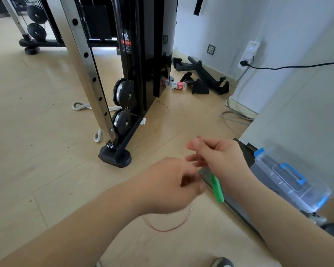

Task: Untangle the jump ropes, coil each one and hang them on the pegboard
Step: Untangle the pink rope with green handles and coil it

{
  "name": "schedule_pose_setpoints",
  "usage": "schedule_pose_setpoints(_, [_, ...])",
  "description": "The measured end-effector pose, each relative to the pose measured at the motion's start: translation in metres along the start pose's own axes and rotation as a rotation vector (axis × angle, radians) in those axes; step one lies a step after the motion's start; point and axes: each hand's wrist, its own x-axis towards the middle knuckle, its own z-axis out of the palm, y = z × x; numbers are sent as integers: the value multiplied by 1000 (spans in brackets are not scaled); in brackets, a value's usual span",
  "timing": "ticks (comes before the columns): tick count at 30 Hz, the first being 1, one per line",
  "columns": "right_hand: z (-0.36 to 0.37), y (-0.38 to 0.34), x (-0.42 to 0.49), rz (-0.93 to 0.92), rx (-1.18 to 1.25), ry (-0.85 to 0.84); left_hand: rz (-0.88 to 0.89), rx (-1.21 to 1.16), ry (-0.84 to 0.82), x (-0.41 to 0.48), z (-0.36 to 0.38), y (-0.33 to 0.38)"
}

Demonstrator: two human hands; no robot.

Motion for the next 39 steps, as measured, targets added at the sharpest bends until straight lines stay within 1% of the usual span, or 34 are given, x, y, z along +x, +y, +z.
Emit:
schedule_pose_setpoints(1, [-2, -2, -2, -36, -94, -31, 5, -85, 90, 1, -7, 0])
schedule_pose_setpoints(2, [-2, -4, -3, -37, -121, -88, 2, -151, 198, 2, -14, -1])
schedule_pose_setpoints(4, [-3, -10, -5, 40, -12, -264, -3, -181, 405, 6, -24, -9])
schedule_pose_setpoints(6, [-3, -15, -8, 118, 115, -416, -15, -200, 512, 10, -29, -17])
schedule_pose_setpoints(7, [-2, -17, -9, 151, 177, -453, -35, -221, 524, 11, -28, -21])
schedule_pose_setpoints(9, [1, -20, -10, 226, 349, -456, -120, -248, 463, 13, -25, -25])
schedule_pose_setpoints(11, [2, -23, -9, 284, 543, -403, -189, -167, 323, 13, -14, -28])
schedule_pose_setpoints(13, [1, -23, -7, 278, 625, -316, -196, 12, 154, 8, -1, -25])
schedule_pose_setpoints(14, [1, -21, -6, 260, 602, -273, -176, 69, 68, 6, 5, -21])
schedule_pose_setpoints(16, [1, -14, -3, 205, 444, -173, -127, 79, -42, 2, 13, -12])
schedule_pose_setpoints(18, [2, -8, -2, 133, 238, -83, -87, 47, -51, 1, 11, -3])
schedule_pose_setpoints(20, [2, -4, -4, 21, 21, -52, -47, -77, 52, 2, 1, 0])
schedule_pose_setpoints(22, [2, -5, -7, -67, -185, -119, -34, -255, 199, 4, -12, 0])
schedule_pose_setpoints(23, [1, -6, -8, -61, -199, -169, -36, -305, 286, 5, -19, -2])
schedule_pose_setpoints(25, [-1, -8, -9, 19, -50, -272, -40, -286, 459, 7, -27, -11])
schedule_pose_setpoints(26, [-2, -10, -9, 53, 31, -317, -50, -267, 509, 8, -28, -15])
schedule_pose_setpoints(27, [-2, -12, -10, 75, 87, -349, -67, -257, 518, 8, -28, -19])
schedule_pose_setpoints(28, [-1, -13, -11, 94, 136, -376, -92, -254, 492, 9, -27, -23])
schedule_pose_setpoints(31, [4, -15, -11, 204, 365, -404, -198, -275, 332, 11, -17, -27])
schedule_pose_setpoints(34, [5, -17, -9, 286, 548, -353, -238, -151, 221, 11, -5, -25])
schedule_pose_setpoints(36, [4, -16, -7, 291, 576, -286, -228, -14, 134, 9, 4, -24])
schedule_pose_setpoints(39, [1, -7, -3, 229, 463, -161, -127, 160, -32, 3, 14, -17])
